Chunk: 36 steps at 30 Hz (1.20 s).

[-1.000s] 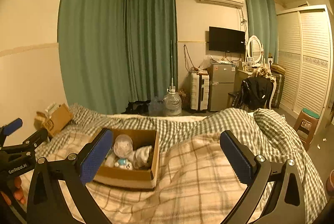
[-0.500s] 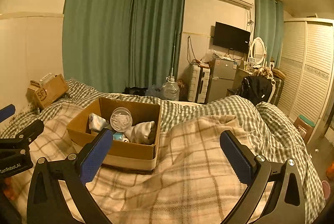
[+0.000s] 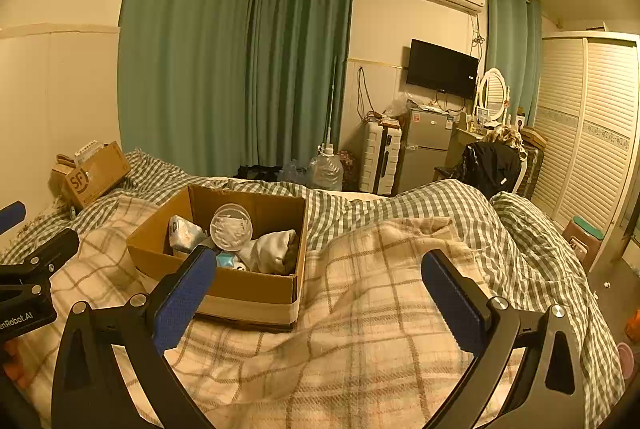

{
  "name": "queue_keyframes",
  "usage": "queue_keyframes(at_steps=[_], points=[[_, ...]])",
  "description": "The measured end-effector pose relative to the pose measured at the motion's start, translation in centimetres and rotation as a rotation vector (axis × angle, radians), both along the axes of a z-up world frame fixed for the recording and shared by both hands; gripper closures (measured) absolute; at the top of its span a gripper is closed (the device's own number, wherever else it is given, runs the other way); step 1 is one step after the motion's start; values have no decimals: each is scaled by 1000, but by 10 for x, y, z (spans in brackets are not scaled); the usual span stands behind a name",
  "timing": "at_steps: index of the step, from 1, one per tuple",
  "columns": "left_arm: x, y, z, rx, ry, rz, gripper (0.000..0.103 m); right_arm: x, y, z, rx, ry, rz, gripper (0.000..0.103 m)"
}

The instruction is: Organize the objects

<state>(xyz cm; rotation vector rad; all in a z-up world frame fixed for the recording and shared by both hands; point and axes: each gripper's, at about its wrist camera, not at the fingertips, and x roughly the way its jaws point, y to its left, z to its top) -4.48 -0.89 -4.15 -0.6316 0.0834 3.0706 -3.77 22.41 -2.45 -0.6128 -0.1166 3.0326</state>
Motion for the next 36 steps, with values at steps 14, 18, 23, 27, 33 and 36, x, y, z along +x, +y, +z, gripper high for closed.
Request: queue_keyframes(at_steps=[14,18,23,27,33,36], points=[[0,1,-1,1,1,-1,0,-1,0,-2,4,-8,5,0],[0,1,-2,2,-3,-5,0,-1,0,-3,4,-10,7,0],[0,2,-1,3,-1,-5,0,-2,0,-4,4,-12,7,0],[1,2,-2,3,-3,2,0,-2,0,-4,6,-13,6,0],[1,1,-2,10,-9,-1,0,-2,0,-5,6,-14,6,0],[1,1,-2,9,-8,-1,0,-2,0,-5,6,-14,7,0]])
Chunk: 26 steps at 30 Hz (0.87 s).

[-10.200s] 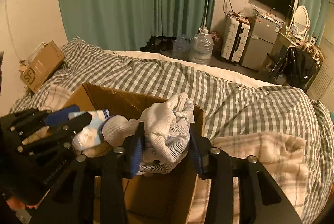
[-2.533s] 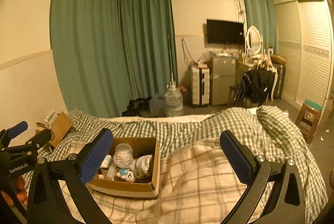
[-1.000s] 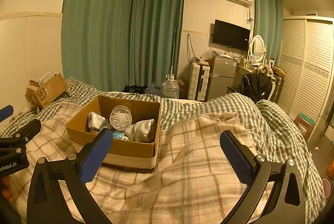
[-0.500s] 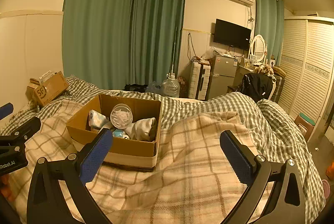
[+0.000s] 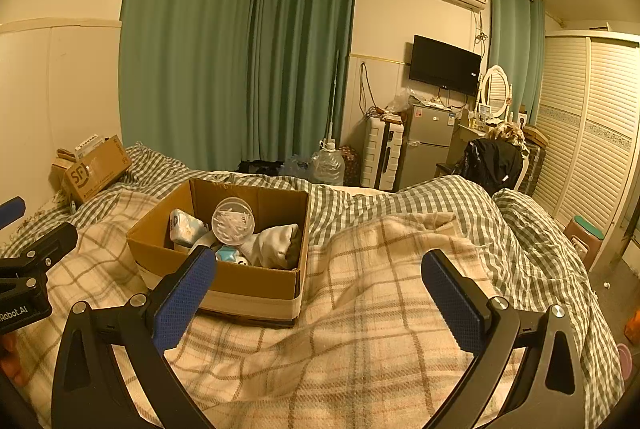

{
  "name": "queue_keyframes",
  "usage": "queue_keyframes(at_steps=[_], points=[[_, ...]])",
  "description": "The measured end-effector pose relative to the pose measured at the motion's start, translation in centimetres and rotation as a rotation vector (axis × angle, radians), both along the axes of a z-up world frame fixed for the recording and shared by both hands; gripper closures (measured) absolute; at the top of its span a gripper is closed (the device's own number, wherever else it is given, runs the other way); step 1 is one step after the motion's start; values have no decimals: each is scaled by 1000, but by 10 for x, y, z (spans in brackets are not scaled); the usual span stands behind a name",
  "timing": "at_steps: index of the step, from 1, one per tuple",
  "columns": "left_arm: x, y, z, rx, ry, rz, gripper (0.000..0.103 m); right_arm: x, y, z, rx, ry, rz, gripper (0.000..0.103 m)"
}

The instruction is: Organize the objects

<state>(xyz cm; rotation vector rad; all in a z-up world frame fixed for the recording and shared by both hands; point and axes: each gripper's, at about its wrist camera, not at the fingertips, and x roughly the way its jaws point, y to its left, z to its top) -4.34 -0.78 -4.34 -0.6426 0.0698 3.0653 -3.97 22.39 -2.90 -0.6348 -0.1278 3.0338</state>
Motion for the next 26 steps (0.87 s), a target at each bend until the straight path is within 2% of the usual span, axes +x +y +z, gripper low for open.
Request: queue_keyframes(at_steps=[26], points=[[1,-1,-1,-16,1,6,0,1,0,-3,-4,-8,6,0]])
